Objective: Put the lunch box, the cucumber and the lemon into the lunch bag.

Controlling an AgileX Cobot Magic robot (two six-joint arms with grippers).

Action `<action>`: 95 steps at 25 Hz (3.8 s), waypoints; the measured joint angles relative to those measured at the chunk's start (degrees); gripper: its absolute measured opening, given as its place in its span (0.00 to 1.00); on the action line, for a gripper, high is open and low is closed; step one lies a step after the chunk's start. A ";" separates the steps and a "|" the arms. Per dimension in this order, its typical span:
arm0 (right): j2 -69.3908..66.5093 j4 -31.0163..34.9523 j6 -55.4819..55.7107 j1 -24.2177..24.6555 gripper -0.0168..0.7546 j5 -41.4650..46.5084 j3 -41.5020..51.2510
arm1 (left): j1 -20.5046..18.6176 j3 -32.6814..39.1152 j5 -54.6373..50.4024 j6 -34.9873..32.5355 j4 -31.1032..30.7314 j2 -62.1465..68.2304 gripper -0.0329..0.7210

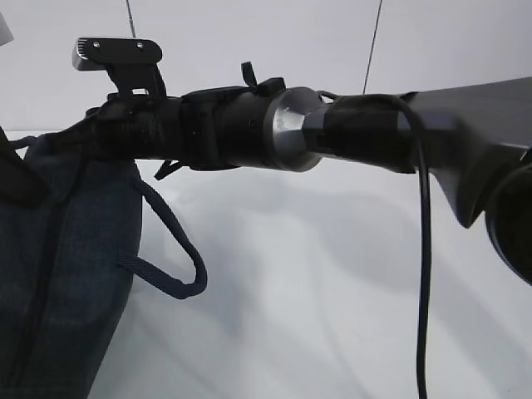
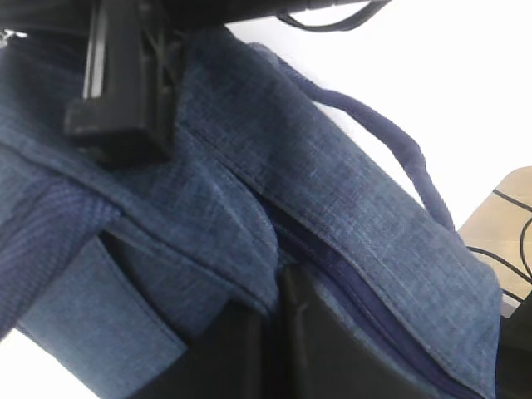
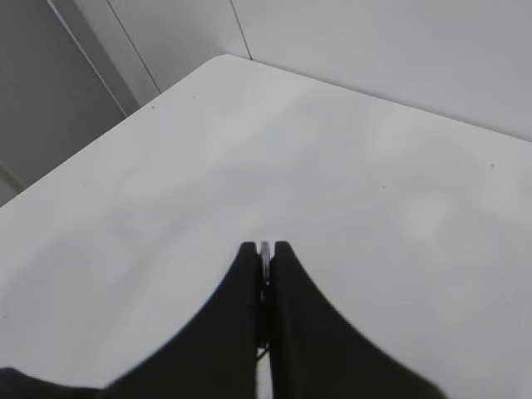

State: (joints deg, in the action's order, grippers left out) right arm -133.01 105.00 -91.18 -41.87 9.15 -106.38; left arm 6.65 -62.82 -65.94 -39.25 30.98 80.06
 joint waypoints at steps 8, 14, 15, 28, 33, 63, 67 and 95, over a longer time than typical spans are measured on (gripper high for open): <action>-0.17 0.00 0.11 0.00 0.01 0.12 -0.57 | 0.00 0.00 0.00 -0.02 -0.22 0.00 0.04; 0.30 -0.89 -0.11 0.00 0.02 -0.56 -0.57 | 0.00 0.00 0.00 -0.24 -0.22 0.00 0.04; 0.55 -0.99 -0.25 0.00 0.03 -0.93 -0.57 | 0.00 0.00 0.00 -0.24 -0.22 0.00 0.04; 1.28 -1.24 -0.38 0.58 0.10 -3.74 -0.22 | 0.26 0.00 0.11 -0.78 -0.54 1.77 0.04; 1.28 -1.36 -0.73 0.58 0.36 -4.10 -0.22 | 0.26 0.00 0.93 -0.86 -0.64 2.45 0.04; 12.49 -0.11 -13.89 0.58 0.42 -6.48 3.17 | 0.26 -0.40 1.41 5.25 -6.59 6.39 0.04; 16.24 -0.13 -13.89 0.58 0.42 -7.26 7.75 | 0.26 -0.40 1.41 6.50 -6.59 6.59 0.04; 43.82 0.28 2.80 0.58 0.41 -9.96 41.91 | 0.26 -0.40 1.41 13.72 -6.59 6.72 0.06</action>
State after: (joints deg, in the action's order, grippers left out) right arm -89.19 105.28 -88.38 -41.29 -0.81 -64.47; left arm 6.92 -63.23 -64.53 -25.53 24.39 86.78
